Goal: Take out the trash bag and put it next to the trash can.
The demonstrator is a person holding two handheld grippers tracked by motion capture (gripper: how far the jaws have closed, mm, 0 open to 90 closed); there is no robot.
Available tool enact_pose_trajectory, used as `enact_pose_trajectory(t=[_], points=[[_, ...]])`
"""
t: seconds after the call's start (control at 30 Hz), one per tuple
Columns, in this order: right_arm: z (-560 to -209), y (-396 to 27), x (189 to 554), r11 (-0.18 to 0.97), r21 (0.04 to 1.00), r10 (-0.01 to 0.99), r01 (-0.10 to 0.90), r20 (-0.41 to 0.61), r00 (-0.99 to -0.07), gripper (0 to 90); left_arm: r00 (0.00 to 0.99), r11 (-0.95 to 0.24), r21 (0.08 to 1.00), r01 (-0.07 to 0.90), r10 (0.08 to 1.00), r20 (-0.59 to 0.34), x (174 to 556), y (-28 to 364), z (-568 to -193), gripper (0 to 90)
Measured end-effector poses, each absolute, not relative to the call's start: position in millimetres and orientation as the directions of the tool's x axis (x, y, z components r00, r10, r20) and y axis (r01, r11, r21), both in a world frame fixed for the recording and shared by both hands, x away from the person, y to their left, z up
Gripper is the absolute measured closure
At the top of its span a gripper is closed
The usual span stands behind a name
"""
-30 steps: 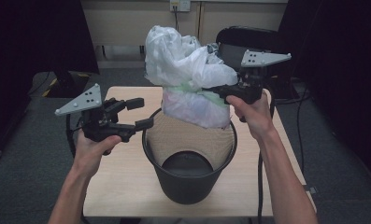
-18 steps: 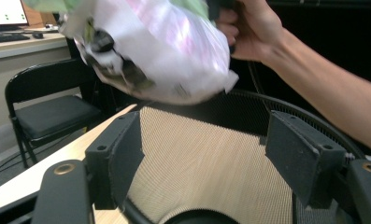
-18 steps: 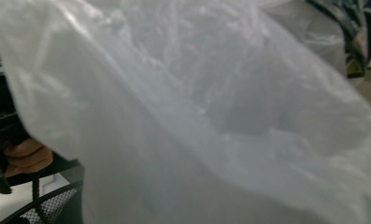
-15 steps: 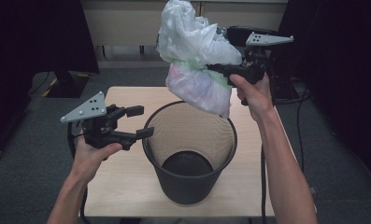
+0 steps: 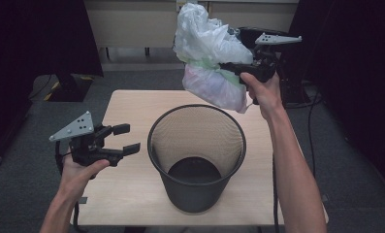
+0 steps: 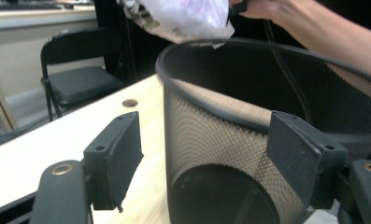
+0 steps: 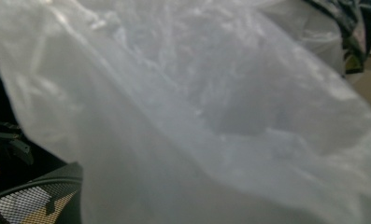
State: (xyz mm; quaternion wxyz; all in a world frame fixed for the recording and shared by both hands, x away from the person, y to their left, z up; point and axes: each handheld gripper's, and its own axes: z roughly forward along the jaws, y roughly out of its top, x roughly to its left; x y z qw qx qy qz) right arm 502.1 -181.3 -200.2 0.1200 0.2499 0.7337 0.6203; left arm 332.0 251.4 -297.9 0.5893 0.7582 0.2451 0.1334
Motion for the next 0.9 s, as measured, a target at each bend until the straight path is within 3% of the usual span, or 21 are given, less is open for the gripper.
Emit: enact_pose_trajectory(t=[0.2, 0.4, 0.53, 0.6, 0.7, 0.9], points=[[-216.9, -186.1, 508.1, 0.125, 0.960, 0.549, 0.249, 0.142, -0.824, 79.6, 0.820, -0.199, 0.950, 0.242, 0.565, -0.091, 331.1, 253.1, -319.8, 26.0], [-247.8, -189.7, 510.9, 0.140, 0.945, 0.563, 0.295, 0.169, -0.809, 79.2, 0.825, -0.301, 0.898, 0.322, 0.553, -0.111, 323.7, 250.9, -364.1, 24.7], [-269.2, -193.1, 511.0, 0.147, 0.935, 0.573, 0.324, 0.186, -0.798, 78.1, 0.818, -0.343, 0.850, 0.399, 0.553, -0.161, 319.6, 249.3, -400.1, 24.7], [-278.8, -194.6, 511.1, 0.158, 0.928, 0.582, 0.337, 0.189, -0.791, 77.5, 0.810, -0.293, 0.847, 0.444, 0.536, -0.239, 318.3, 249.9, -414.0, 24.8], [-292.9, -195.6, 512.2, 0.170, 0.919, 0.589, 0.357, 0.195, -0.784, 77.2, 0.791, -0.287, 0.829, 0.481, 0.550, -0.268, 315.9, 247.3, -427.7, 26.2], [-320.8, -187.9, 513.7, 0.201, 0.899, 0.606, 0.390, 0.198, -0.770, 74.5, 0.811, -0.385, 0.791, 0.475, 0.541, -0.224, 307.7, 233.9, -452.0, 26.3]])
